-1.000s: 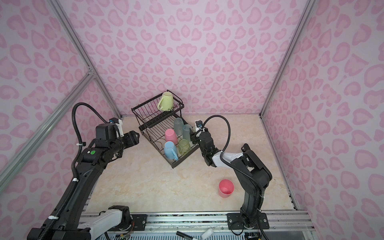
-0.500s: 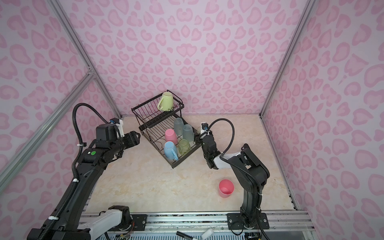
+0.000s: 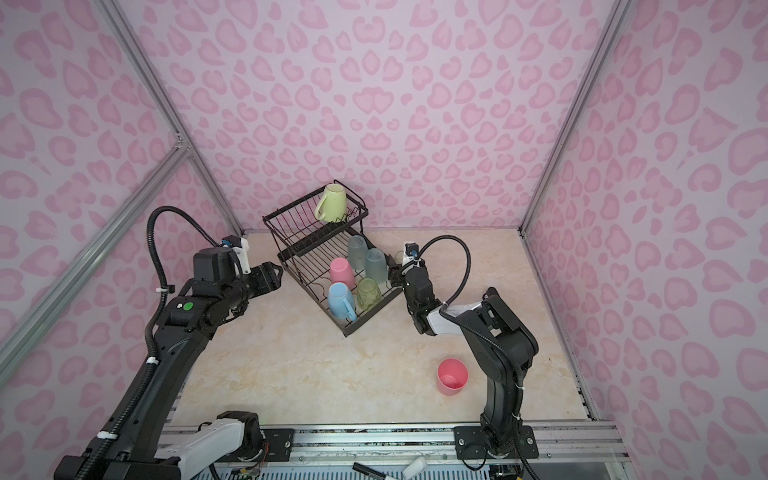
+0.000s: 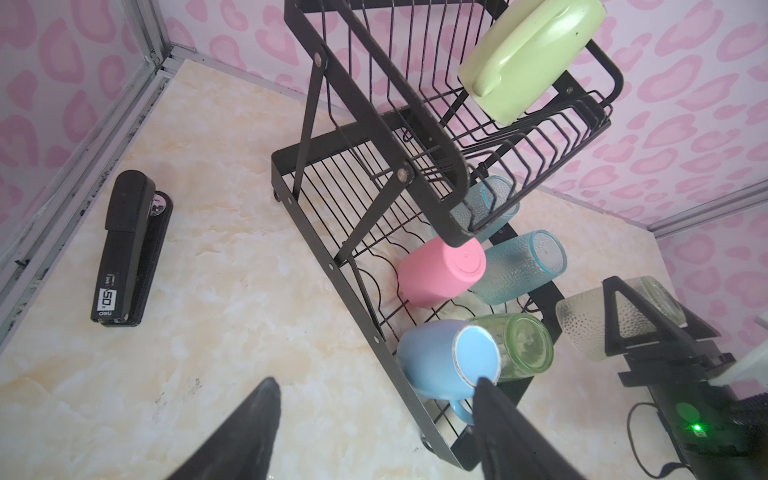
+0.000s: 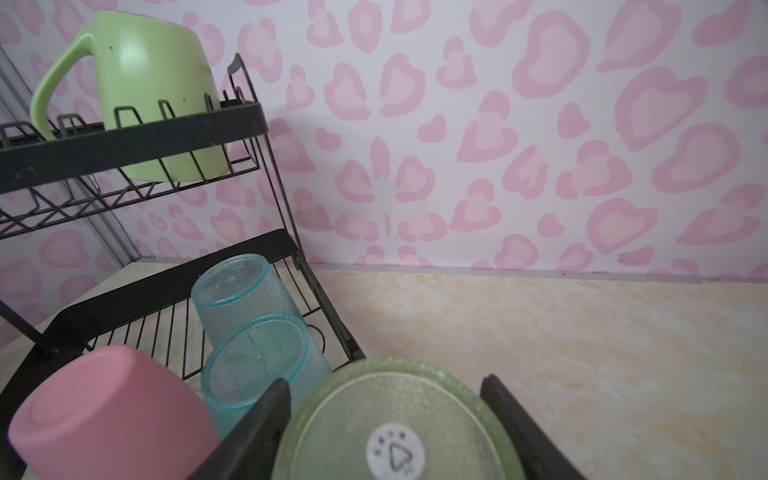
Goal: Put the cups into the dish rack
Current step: 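Lower the green glass beside the teal-rimmed glasses with the right gripper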
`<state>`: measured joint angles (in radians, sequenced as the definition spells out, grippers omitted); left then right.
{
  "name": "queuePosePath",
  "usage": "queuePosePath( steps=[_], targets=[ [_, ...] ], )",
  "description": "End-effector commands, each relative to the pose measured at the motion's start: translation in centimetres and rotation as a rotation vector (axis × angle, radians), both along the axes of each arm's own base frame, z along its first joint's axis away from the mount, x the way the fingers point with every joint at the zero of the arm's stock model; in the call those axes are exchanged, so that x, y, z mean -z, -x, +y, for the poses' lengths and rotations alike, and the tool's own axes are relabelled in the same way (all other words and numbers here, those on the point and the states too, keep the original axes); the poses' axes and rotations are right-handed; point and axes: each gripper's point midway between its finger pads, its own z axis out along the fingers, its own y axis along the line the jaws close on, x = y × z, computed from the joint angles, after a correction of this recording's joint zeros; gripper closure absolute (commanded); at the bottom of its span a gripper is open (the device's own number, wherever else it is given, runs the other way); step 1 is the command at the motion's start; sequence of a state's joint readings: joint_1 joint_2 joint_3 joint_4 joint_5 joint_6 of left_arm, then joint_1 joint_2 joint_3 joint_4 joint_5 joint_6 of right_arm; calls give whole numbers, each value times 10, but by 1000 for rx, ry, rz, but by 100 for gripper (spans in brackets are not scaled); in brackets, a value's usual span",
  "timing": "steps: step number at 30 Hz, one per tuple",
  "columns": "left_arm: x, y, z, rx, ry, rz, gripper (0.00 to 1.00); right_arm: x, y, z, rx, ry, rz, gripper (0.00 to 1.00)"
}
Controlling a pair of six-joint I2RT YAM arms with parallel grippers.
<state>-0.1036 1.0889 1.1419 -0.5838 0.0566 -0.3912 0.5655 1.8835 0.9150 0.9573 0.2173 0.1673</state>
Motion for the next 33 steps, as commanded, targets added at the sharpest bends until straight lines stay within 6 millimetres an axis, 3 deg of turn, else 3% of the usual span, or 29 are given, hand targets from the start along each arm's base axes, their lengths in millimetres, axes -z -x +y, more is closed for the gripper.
queuePosePath(
  steps=[1,18,33],
  targets=[
    [-4,-2,0,8,-6,-23,25,1,-5,6,15,6,-18,48],
    [-4,-2,-1,11,-9,-22,25,24,-17,27,68,27,-32,48],
    [-1,-3,-2,12,-11,-17,25,31,-15,20,139,2,-82,46]
  ],
)
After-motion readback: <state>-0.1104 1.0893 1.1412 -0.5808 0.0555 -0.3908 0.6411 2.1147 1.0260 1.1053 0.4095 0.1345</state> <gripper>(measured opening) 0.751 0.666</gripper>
